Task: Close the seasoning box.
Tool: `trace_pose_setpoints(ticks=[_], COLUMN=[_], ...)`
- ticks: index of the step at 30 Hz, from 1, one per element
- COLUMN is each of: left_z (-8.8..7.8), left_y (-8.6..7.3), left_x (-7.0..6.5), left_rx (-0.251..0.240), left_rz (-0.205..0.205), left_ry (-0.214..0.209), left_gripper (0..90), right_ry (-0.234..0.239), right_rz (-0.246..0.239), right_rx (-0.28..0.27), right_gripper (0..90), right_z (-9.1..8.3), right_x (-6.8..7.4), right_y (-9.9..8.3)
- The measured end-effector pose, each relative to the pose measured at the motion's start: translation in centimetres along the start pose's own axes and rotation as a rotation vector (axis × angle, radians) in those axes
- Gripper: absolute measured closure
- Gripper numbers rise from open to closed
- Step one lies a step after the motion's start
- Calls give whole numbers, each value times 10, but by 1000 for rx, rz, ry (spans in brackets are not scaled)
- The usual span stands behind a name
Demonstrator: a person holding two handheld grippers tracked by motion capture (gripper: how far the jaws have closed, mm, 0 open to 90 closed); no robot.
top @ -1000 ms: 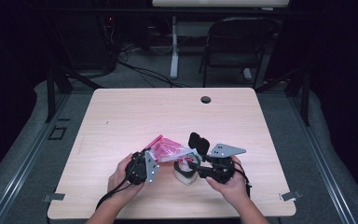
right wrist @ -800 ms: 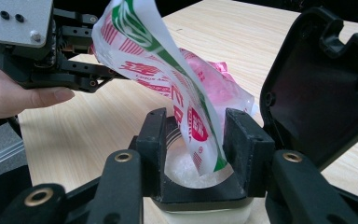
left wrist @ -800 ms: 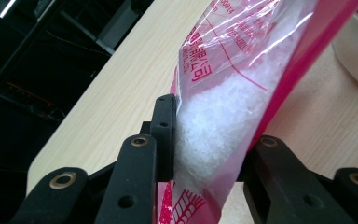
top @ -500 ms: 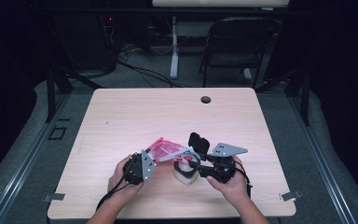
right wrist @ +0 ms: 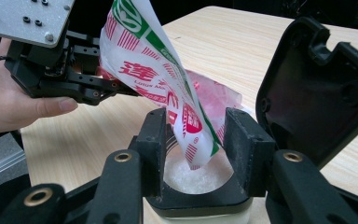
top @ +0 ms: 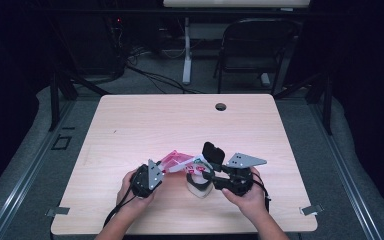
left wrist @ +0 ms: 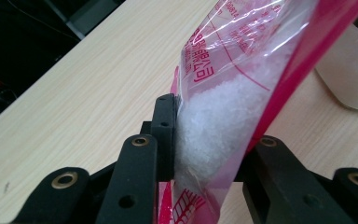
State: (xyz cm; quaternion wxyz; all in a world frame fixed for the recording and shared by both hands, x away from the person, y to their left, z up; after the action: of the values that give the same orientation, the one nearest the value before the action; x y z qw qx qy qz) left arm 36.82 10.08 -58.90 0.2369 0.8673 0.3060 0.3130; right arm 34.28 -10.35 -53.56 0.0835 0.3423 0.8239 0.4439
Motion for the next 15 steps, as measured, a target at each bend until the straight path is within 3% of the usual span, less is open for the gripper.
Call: trace_pose_setpoints(ticks=[8,15], left_z=[6,10], left_y=[-8,-14], left_x=[3,3], left_rx=[14,25], left_rz=[-57,-73], left_ry=[-42,-61], left_gripper=[726,727], right_ry=[-12,-9], right_rz=[13,16], right_rx=[6,9], right_gripper=[589,585], right_z=[-2,-1], right_x=[-3,-3], right_y=[-1,-1])
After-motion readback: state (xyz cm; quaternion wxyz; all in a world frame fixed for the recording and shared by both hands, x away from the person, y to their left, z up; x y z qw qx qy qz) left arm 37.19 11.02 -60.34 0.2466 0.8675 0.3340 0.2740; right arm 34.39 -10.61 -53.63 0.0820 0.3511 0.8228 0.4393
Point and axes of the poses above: each handheld gripper's, and its own axes: z roughly forward along the jaws, y roughly out of its top, x roughly to its left, the point moved 8 cm from there along z, roughly forward along the jaws, and after that the axes turned 12 degrees about x, right-handed, at the moved point
